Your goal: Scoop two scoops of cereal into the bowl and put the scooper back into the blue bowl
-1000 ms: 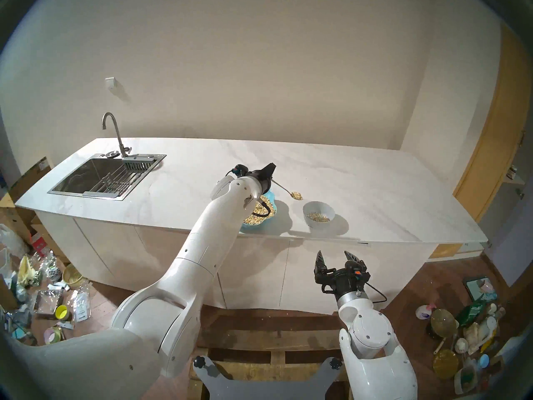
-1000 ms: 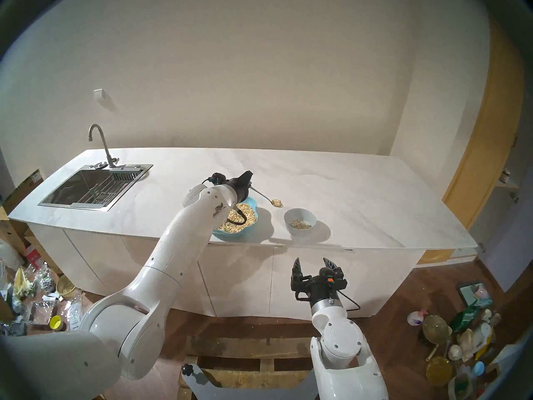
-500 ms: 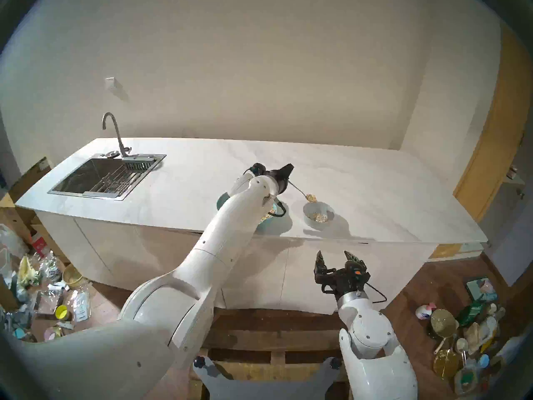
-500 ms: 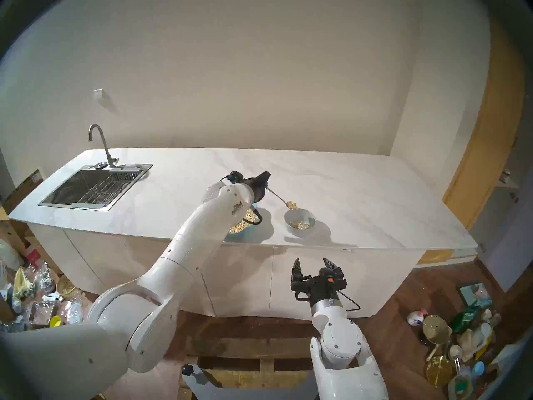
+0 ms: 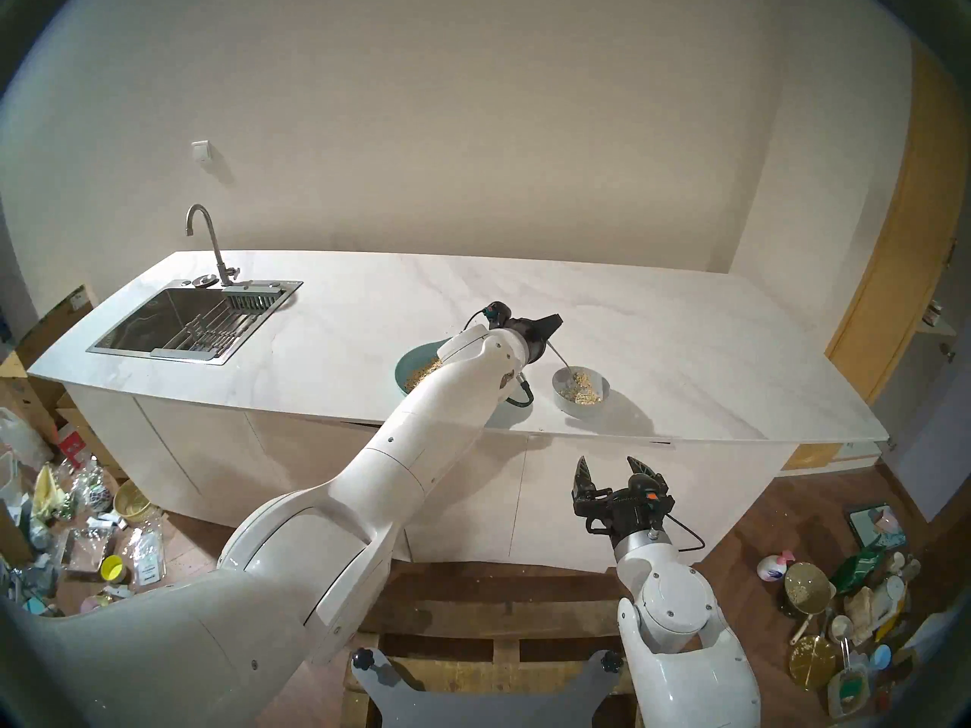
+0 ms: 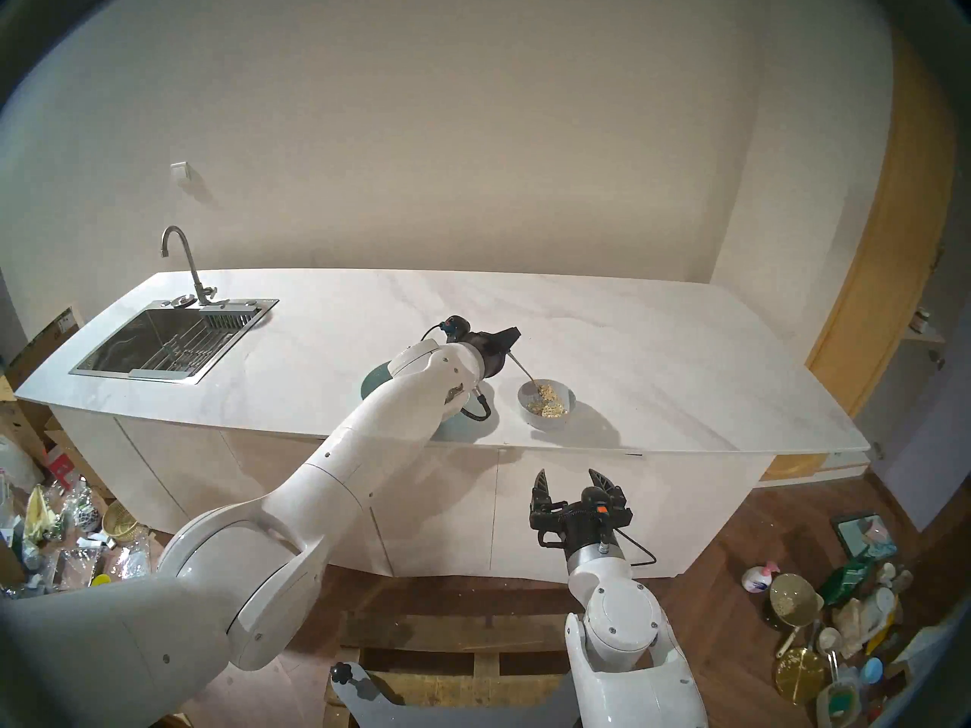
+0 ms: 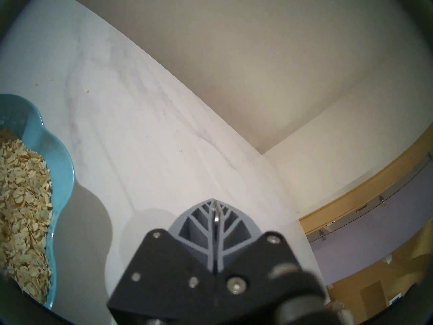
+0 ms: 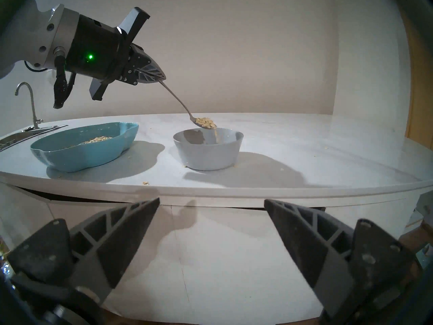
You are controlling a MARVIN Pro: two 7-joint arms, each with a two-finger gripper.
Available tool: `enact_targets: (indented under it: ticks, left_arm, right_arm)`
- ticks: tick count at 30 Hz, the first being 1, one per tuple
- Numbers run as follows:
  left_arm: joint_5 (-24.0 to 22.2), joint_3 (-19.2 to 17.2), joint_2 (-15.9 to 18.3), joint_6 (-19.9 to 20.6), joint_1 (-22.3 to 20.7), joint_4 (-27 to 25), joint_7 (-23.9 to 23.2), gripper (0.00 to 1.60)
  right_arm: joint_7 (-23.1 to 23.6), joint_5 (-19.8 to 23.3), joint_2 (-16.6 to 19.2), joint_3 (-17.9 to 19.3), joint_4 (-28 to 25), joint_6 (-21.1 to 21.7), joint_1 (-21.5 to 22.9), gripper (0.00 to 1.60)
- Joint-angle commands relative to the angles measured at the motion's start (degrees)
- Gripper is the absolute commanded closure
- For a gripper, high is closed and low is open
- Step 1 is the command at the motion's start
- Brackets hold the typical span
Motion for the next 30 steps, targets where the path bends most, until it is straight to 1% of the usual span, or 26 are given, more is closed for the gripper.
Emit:
enact_targets:
  ticks: [1, 2, 3, 5, 6, 7, 10, 12, 15, 16, 24, 28, 30]
  left_arm:
    - [1.1, 0.5, 1.0, 0.5, -2.6, -2.8, -1.2, 1.60]
    - [2.0, 1.5, 1.7, 1.1, -3.0, -3.2, -1.1, 1.60]
    - [2.7, 2.1, 2.2, 0.6, -3.1, -3.5, -1.6, 1.60]
    - [2.7, 2.6, 2.7, 0.9, -3.3, -3.9, -1.2, 1.60]
    - [4.2, 3.7, 3.4, 0.0, -3.5, -4.3, -1.9, 1.60]
    - [4.2, 3.7, 3.5, 0.1, -3.5, -4.5, -1.8, 1.60]
    - [5.1, 5.1, 4.5, -0.7, -3.7, -5.0, -2.3, 1.60]
    - [5.8, 5.9, 5.0, -1.8, -3.5, -5.5, -2.7, 1.60]
    - [6.2, 6.4, 5.3, -2.5, -3.3, -6.0, -3.0, 1.60]
    - [7.1, 7.0, 5.6, -3.5, -3.3, -6.4, -3.5, 1.60]
    - [8.8, 7.9, 5.5, -7.7, -2.5, -7.6, -3.7, 1.60]
    - [9.1, 8.3, 5.4, -8.8, -2.5, -7.7, -4.2, 1.60]
    - [10.1, 9.1, 5.7, -9.2, -2.8, -7.8, -4.9, 1.60]
  right_arm:
    - [0.0, 0.0, -0.1, 0.0, -1.4, -0.2, 0.3, 0.00]
    - [0.0, 0.0, -0.1, 0.0, -1.4, -0.2, 0.3, 0.00]
    - [0.0, 0.0, -0.1, 0.0, -1.4, -0.2, 0.3, 0.00]
    - [0.0, 0.0, -0.1, 0.0, -1.4, -0.2, 0.3, 0.00]
    - [0.0, 0.0, -0.1, 0.0, -1.4, -0.2, 0.3, 0.00]
    - [0.0, 0.0, -0.1, 0.0, -1.4, -0.2, 0.3, 0.00]
    - [0.0, 0.0, -0.1, 0.0, -1.4, -0.2, 0.3, 0.00]
    - [0.0, 0.0, -0.1, 0.0, -1.4, -0.2, 0.3, 0.00]
    - [0.0, 0.0, -0.1, 0.0, -1.4, -0.2, 0.3, 0.00]
    - [0.0, 0.0, -0.1, 0.0, -1.4, -0.2, 0.3, 0.00]
    - [0.0, 0.0, -0.1, 0.0, -1.4, -0.2, 0.3, 0.00]
    - [0.0, 0.0, -0.1, 0.0, -1.4, -0.2, 0.3, 0.00]
    - [0.0, 0.0, -0.1, 0.0, -1.4, -0.2, 0.3, 0.00]
